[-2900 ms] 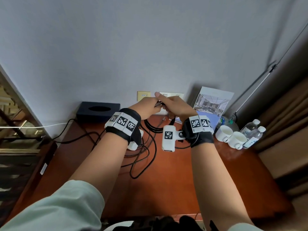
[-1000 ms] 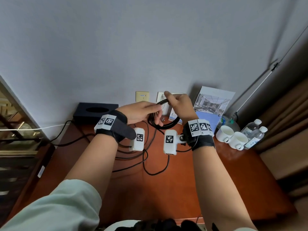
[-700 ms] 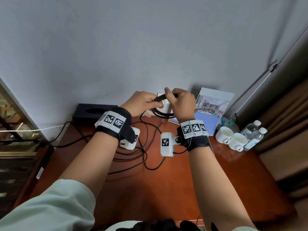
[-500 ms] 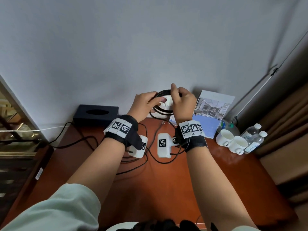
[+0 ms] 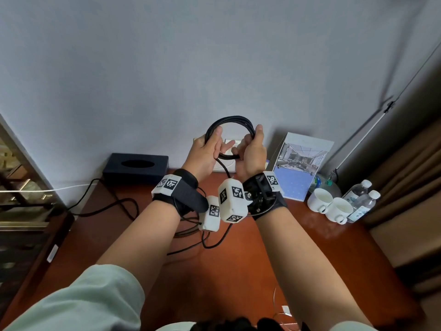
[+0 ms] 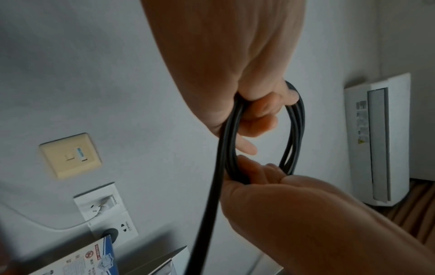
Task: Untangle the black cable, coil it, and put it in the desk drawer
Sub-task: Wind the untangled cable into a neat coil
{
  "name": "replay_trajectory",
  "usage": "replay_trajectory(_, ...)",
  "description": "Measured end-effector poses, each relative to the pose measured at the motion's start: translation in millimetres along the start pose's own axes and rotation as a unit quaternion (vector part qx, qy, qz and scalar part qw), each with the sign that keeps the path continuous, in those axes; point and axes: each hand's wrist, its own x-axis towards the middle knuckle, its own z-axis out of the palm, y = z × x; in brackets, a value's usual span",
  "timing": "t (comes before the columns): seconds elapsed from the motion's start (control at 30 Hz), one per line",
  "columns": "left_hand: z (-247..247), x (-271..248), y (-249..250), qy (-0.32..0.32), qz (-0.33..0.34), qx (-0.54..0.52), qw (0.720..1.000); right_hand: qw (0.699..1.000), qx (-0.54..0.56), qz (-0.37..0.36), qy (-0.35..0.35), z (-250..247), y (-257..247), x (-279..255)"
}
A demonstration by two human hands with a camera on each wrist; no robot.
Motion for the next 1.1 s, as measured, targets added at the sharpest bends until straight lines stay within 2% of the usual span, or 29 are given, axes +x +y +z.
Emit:
replay_trajectory(0.13, -1.2, -4.5, 7.2, -0.012, 0.030, 0.023, 0.999, 0.991, 0.097, 0.073, -0.056, -2.9, 11.5, 6.1)
replay_trajectory(0.23, -0.2, -6.3, 12.7, 0.009, 0.018, 0.064, 0.998, 0.979, 0.145, 0.102, -0.098, -5.7, 20.2, 8.6)
replay_trajectory(0.33, -2.7, -3.9, 15.1, 0.038, -0.012, 0.078, 0.996, 0.976, 0.134, 0.126, -0.112, -9.4, 27.6, 5.9)
replay_trajectory(0.5, -10.8, -1.2, 21.6, 0.062, -0.024, 0.114, 0.991, 0.977, 0.070, 0.158, -0.129, -12.1, 27.7, 0.7)
replay_trajectory(0.67, -18.1, 1.0, 25.3, 0.039, -0.032, 0.177, 0.983, 0.987, -0.057, 0.116, -0.099, -8.1, 15.4, -4.3)
replay_trajectory(0.73, -20.9, 0.7, 25.3, 0.014, -0.038, 0.224, 0.974, 0.982, -0.149, 0.065, -0.093, -7.5, 8.7, -2.6)
replay_trajectory(0.83, -21.4, -2.1, 25.0, -0.020, -0.042, 0.293, 0.955, 0.927, -0.344, -0.055, -0.140, -6.2, 2.1, 0.9)
replay_trajectory(0.9, -20.6, -3.8, 27.5, -0.031, -0.045, 0.303, 0.951, 0.911, -0.377, -0.085, -0.146, -5.9, 0.2, 1.1)
replay_trajectory(1.0, -22.0, -4.1, 33.5, -0.066, -0.037, 0.361, 0.929, 0.889, -0.397, -0.096, -0.207, -4.6, -4.0, 0.2)
replay_trajectory(1.1, -23.5, -2.3, 41.2, -0.117, -0.038, 0.421, 0.899, 0.873, -0.413, -0.053, -0.253, -2.0, -13.3, -2.5)
